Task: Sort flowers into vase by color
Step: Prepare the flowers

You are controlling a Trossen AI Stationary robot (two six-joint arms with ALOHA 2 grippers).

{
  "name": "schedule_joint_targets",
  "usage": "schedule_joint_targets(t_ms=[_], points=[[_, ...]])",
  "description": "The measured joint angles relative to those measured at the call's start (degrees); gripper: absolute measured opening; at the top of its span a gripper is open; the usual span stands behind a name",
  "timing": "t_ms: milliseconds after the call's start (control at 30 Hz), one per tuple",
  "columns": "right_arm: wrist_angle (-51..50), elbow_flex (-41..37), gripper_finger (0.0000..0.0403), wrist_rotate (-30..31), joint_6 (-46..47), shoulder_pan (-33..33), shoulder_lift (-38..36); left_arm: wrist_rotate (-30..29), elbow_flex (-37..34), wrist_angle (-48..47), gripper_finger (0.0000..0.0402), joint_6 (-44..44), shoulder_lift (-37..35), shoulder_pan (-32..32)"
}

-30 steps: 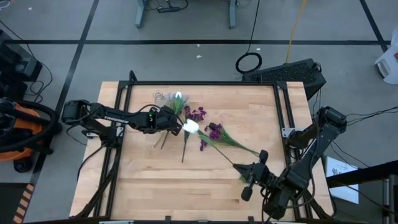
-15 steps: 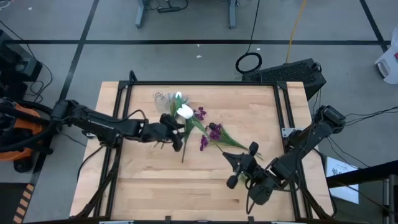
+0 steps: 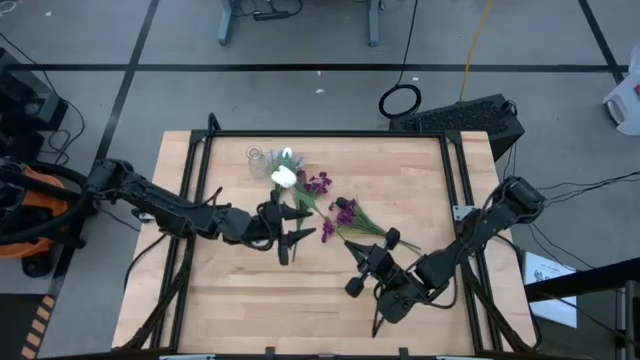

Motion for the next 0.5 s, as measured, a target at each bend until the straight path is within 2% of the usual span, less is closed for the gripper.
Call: schedule_joint_targets(t_ms=[167, 367, 500], points=[[6.34, 0.0, 0.0, -1.11, -4.13, -0.88, 3.03, 2.13, -0.02, 7.01, 0.0198, 3.43, 2.32, -1.82], [13.06, 0.0, 0.0, -1.09, -9.63, -1.65, 4.77, 3.65, -0.02, 11.4, 0.0198, 2.55, 4.2, -2.91], [16.11, 0.0, 0.0, -1.26, -12.88, -2.31, 5.05, 3.86, 0.0, 13.16, 0.0198, -1.19, 5.34, -2.91]])
